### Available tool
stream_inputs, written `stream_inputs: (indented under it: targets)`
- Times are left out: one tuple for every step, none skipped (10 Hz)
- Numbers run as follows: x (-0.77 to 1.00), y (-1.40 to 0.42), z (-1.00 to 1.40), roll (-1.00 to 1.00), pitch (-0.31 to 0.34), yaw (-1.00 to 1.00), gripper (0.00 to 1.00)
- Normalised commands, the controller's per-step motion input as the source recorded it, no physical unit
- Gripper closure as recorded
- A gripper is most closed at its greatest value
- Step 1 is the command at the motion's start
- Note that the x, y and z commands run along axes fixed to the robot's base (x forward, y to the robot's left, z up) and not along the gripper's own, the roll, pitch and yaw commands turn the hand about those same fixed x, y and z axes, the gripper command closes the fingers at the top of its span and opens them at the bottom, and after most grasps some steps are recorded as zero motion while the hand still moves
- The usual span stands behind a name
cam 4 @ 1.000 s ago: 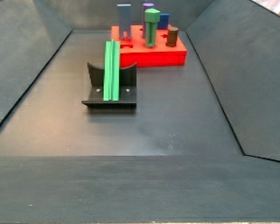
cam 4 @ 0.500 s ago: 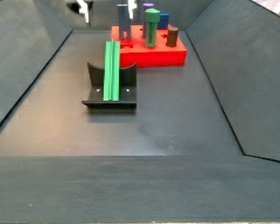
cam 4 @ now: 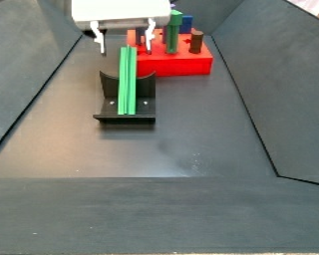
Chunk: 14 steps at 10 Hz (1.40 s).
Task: Pick up the star object. Move up. Place the star object on the fixture. Regrasp the star object. Move to above the board. Insert the star object.
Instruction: Regrasp the star object, then move to above the board.
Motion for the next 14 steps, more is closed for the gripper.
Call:
stream_inputs:
  targets:
    - [0.09, 0.00, -0.47, 0.07, -0.007, -0.03, 0.00]
    - [0.09, 0.00, -0.36, 0.07, 0.007, -0.03, 0.00]
    - [0.09, 0.00, -0.17, 0.07, 0.026, -0.01, 0.00]
    - [0.00, 0.00, 0.00, 0.00, 0.000, 0.00, 1.00]
    - [0.31, -0.03, 1.00, -0.10, 0.063, -0.40, 1.00]
    - [0.31, -0.03, 1.00, -0.10, 0.063, -0.40, 1.00]
    - [0.28, -0.02, 1.00, -0.09, 0.146, -0.29, 1.00]
    - [0.27, -0.02, 1.00, -0.08, 0.183, -0.24, 1.00]
    - [0.26, -0.02, 1.00, -0.08, 0.254, -0.14, 1.00]
    - [0.26, -0.02, 1.00, -0.07, 0.299, -0.07, 1.00]
    - [0.25, -0.03, 1.00, -0.05, 0.343, 0.02, 1.00]
    - [0.24, -0.03, 1.00, -0.04, 0.345, 0.08, 1.00]
    - [0.23, -0.04, 1.00, -0.02, 0.316, 0.16, 1.00]
    - [0.23, -0.04, 1.00, -0.02, 0.294, 0.19, 1.00]
